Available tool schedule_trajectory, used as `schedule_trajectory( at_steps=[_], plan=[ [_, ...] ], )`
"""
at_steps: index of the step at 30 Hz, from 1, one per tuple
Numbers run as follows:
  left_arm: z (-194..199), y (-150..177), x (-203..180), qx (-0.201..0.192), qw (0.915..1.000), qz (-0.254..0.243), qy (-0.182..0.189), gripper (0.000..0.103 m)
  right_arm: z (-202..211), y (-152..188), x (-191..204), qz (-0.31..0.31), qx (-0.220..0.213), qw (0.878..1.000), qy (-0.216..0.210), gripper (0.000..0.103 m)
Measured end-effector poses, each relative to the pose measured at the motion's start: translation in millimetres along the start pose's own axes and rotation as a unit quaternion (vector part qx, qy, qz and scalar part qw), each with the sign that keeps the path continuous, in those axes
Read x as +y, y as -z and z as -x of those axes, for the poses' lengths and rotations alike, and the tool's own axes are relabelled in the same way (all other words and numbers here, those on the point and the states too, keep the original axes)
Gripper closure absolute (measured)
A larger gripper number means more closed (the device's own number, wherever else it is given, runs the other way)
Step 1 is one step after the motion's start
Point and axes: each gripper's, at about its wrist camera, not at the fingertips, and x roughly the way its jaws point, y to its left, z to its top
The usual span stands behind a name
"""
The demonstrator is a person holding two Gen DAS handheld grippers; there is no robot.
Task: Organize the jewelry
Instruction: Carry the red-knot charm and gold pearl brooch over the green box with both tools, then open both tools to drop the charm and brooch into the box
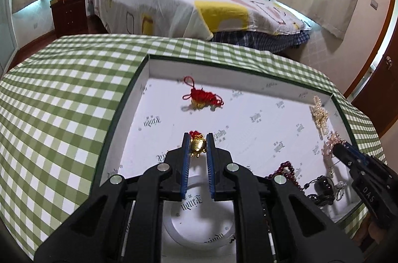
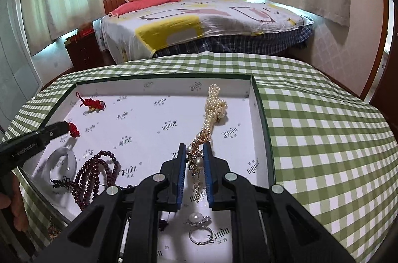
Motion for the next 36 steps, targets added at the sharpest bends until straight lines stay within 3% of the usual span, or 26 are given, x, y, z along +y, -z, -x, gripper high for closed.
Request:
schedule_trajectory(
  at_steps=[10,14,21,28,36],
  plan=[
    [-7,4,2,0.015,0.9999,0.005,0.004,0.088,-2,-4,-1,-0.002,0.003,1.0,-0.001,0.088],
    [-7,5,2,0.014,0.9999,0.007,0.002,0.065,-4,-5,-4,-0.009,0.005,1.0,-0.004,0.087],
    [-9,3,1,0.012,0.9999,0.009,0.003,0.049,-3,-5,-3,-0.011,-0.001,1.0,-0.007,0.062],
    [-8,4,-4,0.015,0.9999,-0.004,0.007,0.038,3,-8,0,-0.012,-0.012,1.0,-0.012,0.05],
    [9,3,-9,-0.007,0.9999,-0.007,0.013,0.035,25,-13,9,-0.011,-0.042,0.999,-0.017,0.049]
  ],
)
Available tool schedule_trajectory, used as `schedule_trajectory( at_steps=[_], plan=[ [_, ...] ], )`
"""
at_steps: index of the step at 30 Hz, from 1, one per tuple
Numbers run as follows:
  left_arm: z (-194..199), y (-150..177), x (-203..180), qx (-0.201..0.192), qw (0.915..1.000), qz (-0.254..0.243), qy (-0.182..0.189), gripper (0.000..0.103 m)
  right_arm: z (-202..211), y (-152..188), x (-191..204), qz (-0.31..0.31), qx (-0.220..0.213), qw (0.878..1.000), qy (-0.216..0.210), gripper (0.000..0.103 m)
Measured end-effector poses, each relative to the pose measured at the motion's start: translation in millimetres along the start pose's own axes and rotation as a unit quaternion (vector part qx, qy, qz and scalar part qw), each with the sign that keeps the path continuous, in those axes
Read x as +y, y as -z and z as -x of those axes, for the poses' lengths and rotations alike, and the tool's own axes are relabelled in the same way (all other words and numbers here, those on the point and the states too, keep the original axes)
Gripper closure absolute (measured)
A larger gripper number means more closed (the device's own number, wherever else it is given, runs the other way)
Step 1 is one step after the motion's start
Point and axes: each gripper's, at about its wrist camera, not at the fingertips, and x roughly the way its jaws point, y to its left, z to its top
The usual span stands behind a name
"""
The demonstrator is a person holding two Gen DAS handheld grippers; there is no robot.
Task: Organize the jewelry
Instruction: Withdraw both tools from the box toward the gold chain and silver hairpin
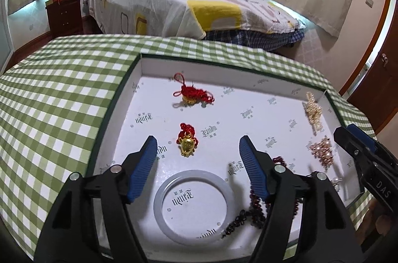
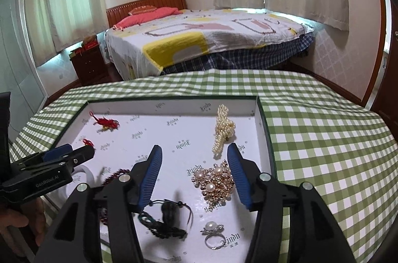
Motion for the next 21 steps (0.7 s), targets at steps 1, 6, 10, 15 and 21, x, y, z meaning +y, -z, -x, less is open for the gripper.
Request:
schedule_trajectory(
  at_steps=[1,6,10,15,21],
  plan=[
    [4,0,0,-0.005,1.0,-0.001,0.0,0.035,4,0,2,0.001,-0.004,1.0,0.0,0.049],
    [36,2,-3,-0.049,0.9987,-0.01,-0.012,0.027,29,-2,10,0.008,-0.03,1.0,0.001,0.046],
    [69,9,-5,-0.095,0.9948,-0.024,-0.025,0.026,54,2,16,0.017,-0.049,0.999,0.006,0.046],
    [102,20,-4,-0.129,0.9908,-0.025,-0.033,0.026,76,14,20,0.02,-0.059,0.998,0.011,0.046],
    [126,40,0,-0.135,0.9902,-0.021,-0.03,0.026,92,38,26,0.021,-0.056,0.998,0.017,0.046]
  ],
)
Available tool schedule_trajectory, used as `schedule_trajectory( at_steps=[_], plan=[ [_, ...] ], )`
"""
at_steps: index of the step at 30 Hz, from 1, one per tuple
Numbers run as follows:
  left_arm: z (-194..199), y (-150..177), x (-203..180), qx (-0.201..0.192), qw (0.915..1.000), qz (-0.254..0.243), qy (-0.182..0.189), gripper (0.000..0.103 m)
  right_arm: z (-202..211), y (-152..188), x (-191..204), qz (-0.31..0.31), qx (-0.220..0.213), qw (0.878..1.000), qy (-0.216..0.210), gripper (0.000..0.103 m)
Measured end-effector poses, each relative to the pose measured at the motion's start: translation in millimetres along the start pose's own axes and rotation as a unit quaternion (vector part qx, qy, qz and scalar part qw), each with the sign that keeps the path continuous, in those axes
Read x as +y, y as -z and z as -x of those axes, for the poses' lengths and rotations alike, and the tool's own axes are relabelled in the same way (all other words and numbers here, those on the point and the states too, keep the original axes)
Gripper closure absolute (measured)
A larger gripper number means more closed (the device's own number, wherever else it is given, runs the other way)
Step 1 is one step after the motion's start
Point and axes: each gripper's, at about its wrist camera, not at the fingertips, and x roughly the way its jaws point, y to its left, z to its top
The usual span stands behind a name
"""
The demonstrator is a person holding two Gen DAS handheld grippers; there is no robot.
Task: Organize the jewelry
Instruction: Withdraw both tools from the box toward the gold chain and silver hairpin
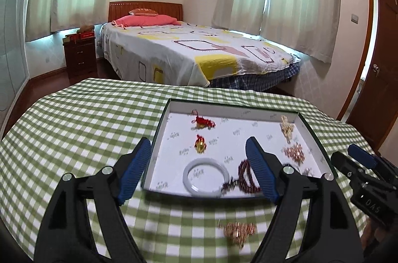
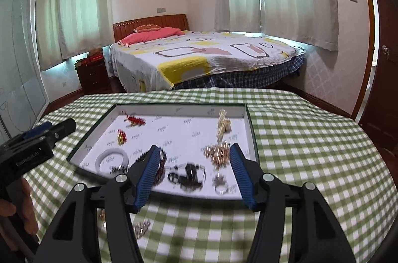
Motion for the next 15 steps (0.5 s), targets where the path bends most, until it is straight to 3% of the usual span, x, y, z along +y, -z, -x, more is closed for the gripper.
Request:
schedule_trajectory(
  at_steps=[15],
  plan=[
    [36,45,23,0.022,0.9996,0.008,-0.018,0.026,24,48,17,0.011,0.018,1.0,-0.003,0.046]
  ],
)
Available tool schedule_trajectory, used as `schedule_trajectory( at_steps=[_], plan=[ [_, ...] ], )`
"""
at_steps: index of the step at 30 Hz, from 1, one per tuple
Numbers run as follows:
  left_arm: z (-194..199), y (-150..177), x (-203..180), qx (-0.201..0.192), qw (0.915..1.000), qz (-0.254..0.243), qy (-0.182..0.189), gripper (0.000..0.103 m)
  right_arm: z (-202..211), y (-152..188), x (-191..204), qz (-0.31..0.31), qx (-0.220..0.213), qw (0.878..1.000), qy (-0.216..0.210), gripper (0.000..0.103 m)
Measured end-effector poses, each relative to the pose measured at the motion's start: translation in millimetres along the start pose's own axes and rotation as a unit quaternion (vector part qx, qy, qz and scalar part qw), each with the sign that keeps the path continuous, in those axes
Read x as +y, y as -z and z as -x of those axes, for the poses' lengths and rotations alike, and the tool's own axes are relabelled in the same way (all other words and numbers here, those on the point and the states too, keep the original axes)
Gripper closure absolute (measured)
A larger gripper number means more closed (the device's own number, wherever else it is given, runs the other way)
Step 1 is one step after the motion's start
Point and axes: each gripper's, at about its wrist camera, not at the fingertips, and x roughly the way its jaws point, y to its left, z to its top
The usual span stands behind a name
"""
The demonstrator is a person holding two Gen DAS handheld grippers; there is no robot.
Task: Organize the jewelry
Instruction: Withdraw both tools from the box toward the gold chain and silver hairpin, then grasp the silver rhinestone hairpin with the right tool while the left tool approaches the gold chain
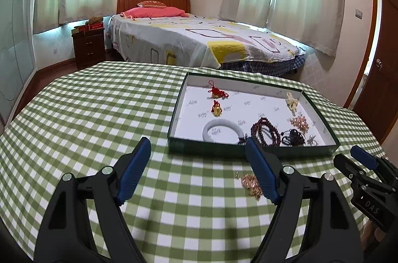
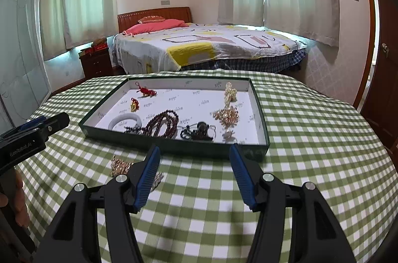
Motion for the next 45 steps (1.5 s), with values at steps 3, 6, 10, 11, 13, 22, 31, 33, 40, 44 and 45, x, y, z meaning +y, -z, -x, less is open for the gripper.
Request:
schedule_trajectory(
  at_steps=[3,6,10,11,13,22,31,33,40,44,45],
  plan=[
    [1,6,3,0.006,1.0,0.002,-0.001,0.026,0,6,3,0.001,0.005,1.0,-0.002,0.046],
    [2,10,4,0.011,0.9999,0.0,-0.004,0.026,-2,11,7,0.002,0.011,1.0,-0.006,0.046],
    [3,16,8,0.014,0.9999,0.0,-0.009,0.026,-5,15,18,0.013,0.017,1.0,-0.014,0.046],
    [4,17,10,0.015,0.9998,0.002,-0.01,0.026,-6,16,20,0.014,0.019,1.0,-0.016,0.046],
    [4,18,13,0.015,0.9998,0.004,-0.013,0.026,-10,17,26,0.02,0.024,0.999,-0.02,0.046],
    [4,23,22,0.022,0.9996,0.012,-0.015,0.026,-32,18,40,0.021,0.068,0.997,-0.033,0.06],
    [1,27,23,0.029,0.9994,0.013,-0.013,0.026,-51,20,50,0.028,0.117,0.992,-0.033,0.065],
    [-1,28,24,0.033,0.9993,0.015,-0.013,0.026,-53,21,50,0.03,0.125,0.991,-0.034,0.071],
    [-5,33,17,0.045,0.9989,0.011,-0.006,0.026,-51,22,45,0.026,0.13,0.99,-0.044,0.096],
    [-7,34,9,0.052,0.9987,0.005,0.001,0.026,-47,23,40,0.024,0.124,0.991,-0.044,0.096],
    [-7,34,7,0.052,0.9987,0.003,0.002,0.026,-47,22,38,0.024,0.123,0.991,-0.045,0.096]
  ],
)
